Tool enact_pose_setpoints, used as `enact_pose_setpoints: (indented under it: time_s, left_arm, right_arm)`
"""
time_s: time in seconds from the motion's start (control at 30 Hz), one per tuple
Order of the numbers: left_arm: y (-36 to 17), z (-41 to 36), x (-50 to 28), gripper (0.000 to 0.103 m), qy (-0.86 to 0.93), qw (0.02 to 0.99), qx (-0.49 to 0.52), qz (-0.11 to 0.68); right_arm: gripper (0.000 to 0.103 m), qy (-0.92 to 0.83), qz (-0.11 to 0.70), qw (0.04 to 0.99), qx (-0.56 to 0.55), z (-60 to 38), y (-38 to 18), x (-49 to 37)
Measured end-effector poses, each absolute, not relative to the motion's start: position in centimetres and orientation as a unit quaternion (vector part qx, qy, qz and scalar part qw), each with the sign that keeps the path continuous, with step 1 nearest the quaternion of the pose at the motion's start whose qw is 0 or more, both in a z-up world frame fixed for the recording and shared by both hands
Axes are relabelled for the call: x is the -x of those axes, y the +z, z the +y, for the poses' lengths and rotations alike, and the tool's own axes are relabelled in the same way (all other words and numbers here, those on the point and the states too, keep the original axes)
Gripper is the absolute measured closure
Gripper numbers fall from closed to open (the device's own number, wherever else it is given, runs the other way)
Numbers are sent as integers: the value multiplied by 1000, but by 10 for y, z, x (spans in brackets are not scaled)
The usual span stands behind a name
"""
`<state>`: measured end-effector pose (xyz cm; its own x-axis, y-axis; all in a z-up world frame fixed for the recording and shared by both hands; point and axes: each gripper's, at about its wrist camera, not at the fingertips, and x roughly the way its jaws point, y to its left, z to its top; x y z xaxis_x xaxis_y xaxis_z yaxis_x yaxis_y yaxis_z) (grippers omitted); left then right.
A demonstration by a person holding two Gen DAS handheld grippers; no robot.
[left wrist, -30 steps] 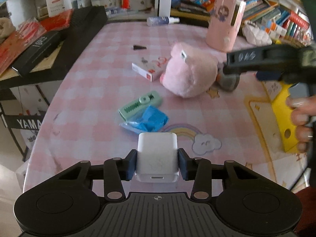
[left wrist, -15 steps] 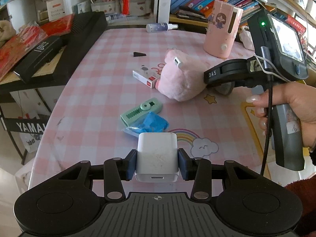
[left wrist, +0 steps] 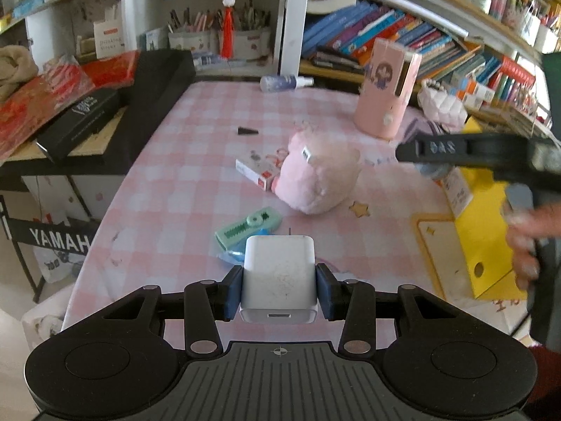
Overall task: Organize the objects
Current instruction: 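Lift the white charger with the left tool while the right tool lifts the grey truck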
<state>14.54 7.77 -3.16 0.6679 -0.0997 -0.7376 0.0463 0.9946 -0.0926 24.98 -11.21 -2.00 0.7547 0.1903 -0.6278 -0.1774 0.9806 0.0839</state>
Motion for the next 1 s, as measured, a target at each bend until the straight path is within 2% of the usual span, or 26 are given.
enact_pose_setpoints:
  time_s: [1.0]
  left_arm:
    - [-13, 82, -62, 62, -85, 926, 31, 366]
  right_arm:
    - [62, 120, 338, 933, -8, -111, 0, -120]
